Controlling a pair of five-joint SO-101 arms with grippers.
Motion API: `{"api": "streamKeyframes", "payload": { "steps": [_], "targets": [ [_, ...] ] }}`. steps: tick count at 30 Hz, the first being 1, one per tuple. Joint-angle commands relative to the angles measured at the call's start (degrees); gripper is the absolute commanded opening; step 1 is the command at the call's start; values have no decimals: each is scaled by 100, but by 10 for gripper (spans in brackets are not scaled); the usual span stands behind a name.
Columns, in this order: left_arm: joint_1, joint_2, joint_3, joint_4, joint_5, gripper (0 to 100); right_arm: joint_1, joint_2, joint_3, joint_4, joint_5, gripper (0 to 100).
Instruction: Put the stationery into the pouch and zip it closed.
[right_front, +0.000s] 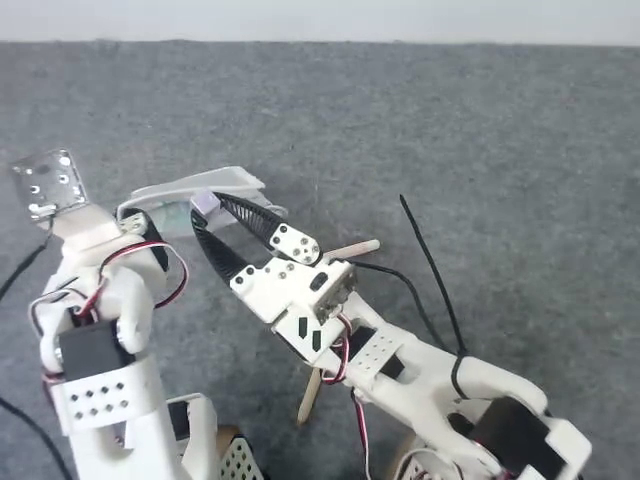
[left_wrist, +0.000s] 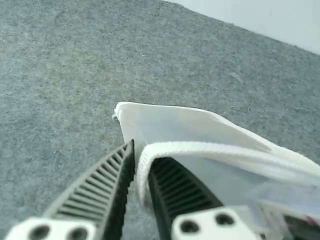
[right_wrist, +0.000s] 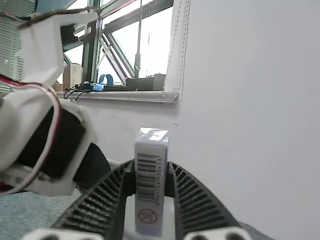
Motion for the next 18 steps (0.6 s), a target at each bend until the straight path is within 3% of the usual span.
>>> {"api": "streamKeyframes", "payload": {
  "steps": [1,14,18],
  "targets": [
    [-53,-53,-119,-35,-18,11,-22,40,-132,-31,70,6],
    [-44,-53,-119,-35,-18,11,101,848,-545,13,105,15],
    [-44,-53,-110,-35,-18,11,101,848,-510,4,105,107]
  ]
}}
